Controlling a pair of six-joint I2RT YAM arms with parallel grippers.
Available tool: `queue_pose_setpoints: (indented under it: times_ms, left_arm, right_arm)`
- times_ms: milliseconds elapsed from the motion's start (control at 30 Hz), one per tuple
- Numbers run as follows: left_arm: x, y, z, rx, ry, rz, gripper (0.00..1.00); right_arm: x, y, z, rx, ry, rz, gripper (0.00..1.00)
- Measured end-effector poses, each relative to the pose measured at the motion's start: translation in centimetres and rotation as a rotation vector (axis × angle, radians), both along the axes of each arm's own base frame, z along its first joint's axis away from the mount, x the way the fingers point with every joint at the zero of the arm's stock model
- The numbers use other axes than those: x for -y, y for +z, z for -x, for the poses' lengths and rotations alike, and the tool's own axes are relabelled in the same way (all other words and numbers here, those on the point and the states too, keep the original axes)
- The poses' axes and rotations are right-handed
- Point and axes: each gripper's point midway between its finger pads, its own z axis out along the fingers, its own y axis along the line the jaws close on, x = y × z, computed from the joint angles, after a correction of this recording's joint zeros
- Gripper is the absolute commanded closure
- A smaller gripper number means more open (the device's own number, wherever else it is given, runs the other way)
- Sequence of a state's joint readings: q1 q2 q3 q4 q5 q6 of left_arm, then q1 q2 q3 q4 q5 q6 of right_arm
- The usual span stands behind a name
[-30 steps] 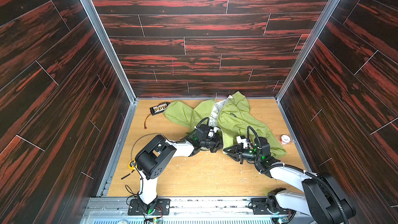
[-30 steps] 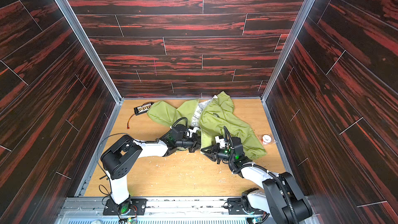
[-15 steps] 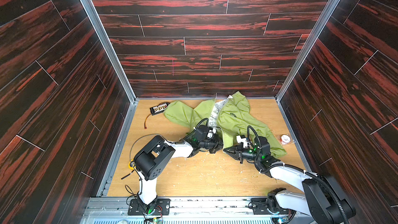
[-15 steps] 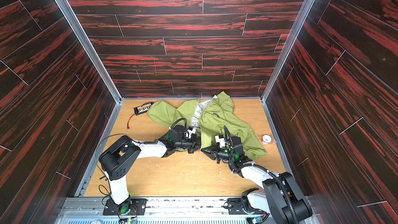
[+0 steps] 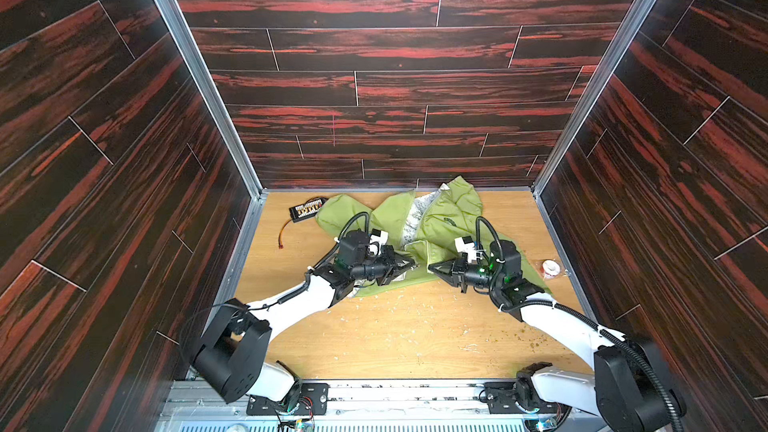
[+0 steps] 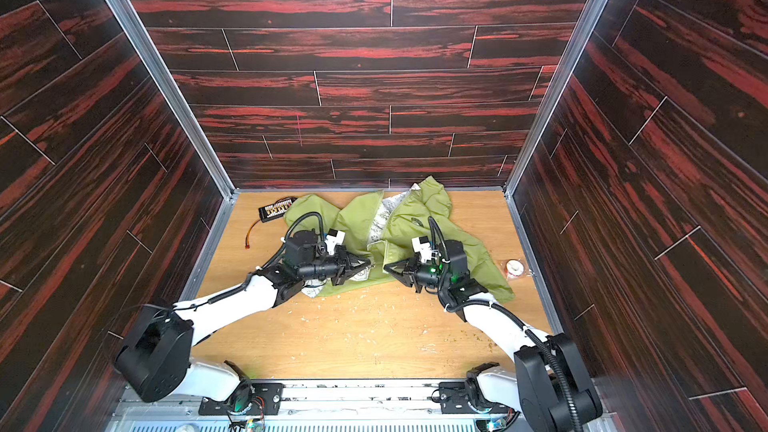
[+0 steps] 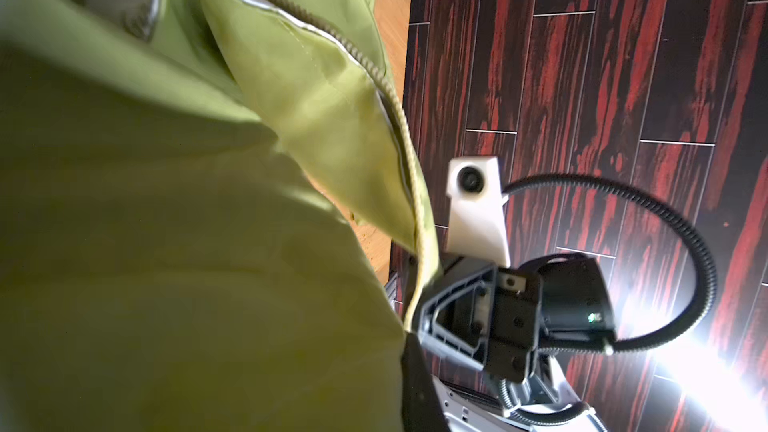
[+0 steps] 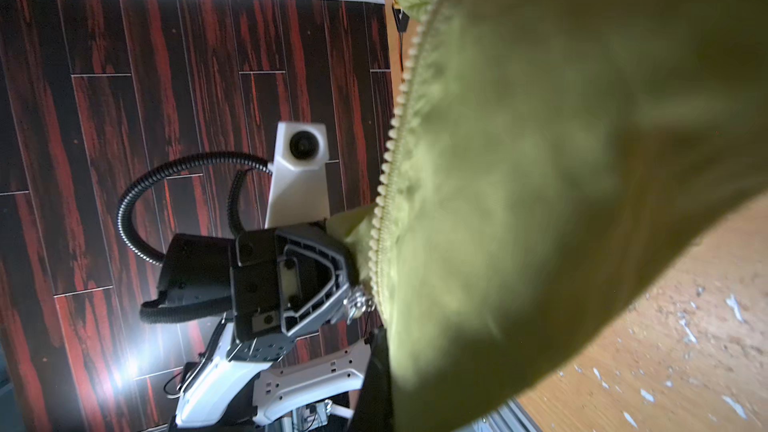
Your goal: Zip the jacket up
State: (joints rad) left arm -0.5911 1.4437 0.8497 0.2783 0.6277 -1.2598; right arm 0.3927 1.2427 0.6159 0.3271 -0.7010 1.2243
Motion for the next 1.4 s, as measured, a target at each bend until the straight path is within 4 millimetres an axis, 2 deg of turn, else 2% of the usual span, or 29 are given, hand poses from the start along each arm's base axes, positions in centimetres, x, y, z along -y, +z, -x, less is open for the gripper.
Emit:
queue_pose_setpoints:
  times_ms: [200,467,567,667,800,967,1067,1133,1167,1300,1400]
  left_arm:
    - [-0.5,2.2,-1.1,0.048,-0.012,-0.069,1.00]
    - [-1.1,6.2,-3.7,0.171,0.004,-0.162,1.00]
    - [-1.4,6.6,-4.4,0.266,0.010,-0.202,1.00]
    - [-2.0,6.7,-5.2,0.381,0.043,-0.242,1.00]
    - [-3.9,7.2,-5.8,0.514,0.157,-0.259,1.00]
    - [-5.2,9.5,-7.7,0.606,0.284,-0.239,1.00]
    - [-5.3,11.2,-8.6,0.659,0.341,-0.168,1.00]
    - [-5.5,11.8,-9.3,0.675,0.384,-0.107,1.00]
    - [-5.5,11.8,-9.6,0.673,0.397,-0.084,1.00]
    - [-5.1,11.6,-11.2,0.635,0.435,0.017,1.00]
    - [-4.5,11.1,-12.0,0.595,0.437,0.090,1.00]
  right_arm:
    - [-0.2,2.6,-2.6,0.132,-0.014,0.079,1.00]
    - [0.3,6.4,-6.4,0.367,-0.021,0.297,1.00]
    - [0.5,6.8,-7.3,0.423,-0.006,0.371,1.00]
    - [0.9,6.4,-8.1,0.443,0.010,0.437,1.00]
    - [1.6,6.5,-8.9,0.447,-0.001,0.496,1.00]
    - [3.2,8.0,-11.2,0.450,-0.078,0.527,1.00]
    - [4.1,8.6,-12.0,0.421,-0.126,0.485,1.00]
    - [4.3,9.0,-12.6,0.408,-0.152,0.386,1.00]
    - [4.6,8.9,-12.9,0.389,-0.168,0.338,1.00]
    - [6.8,6.7,-14.2,0.220,-0.260,0.156,1.00]
    - [6.6,6.6,-14.5,0.163,-0.270,0.085,1.00]
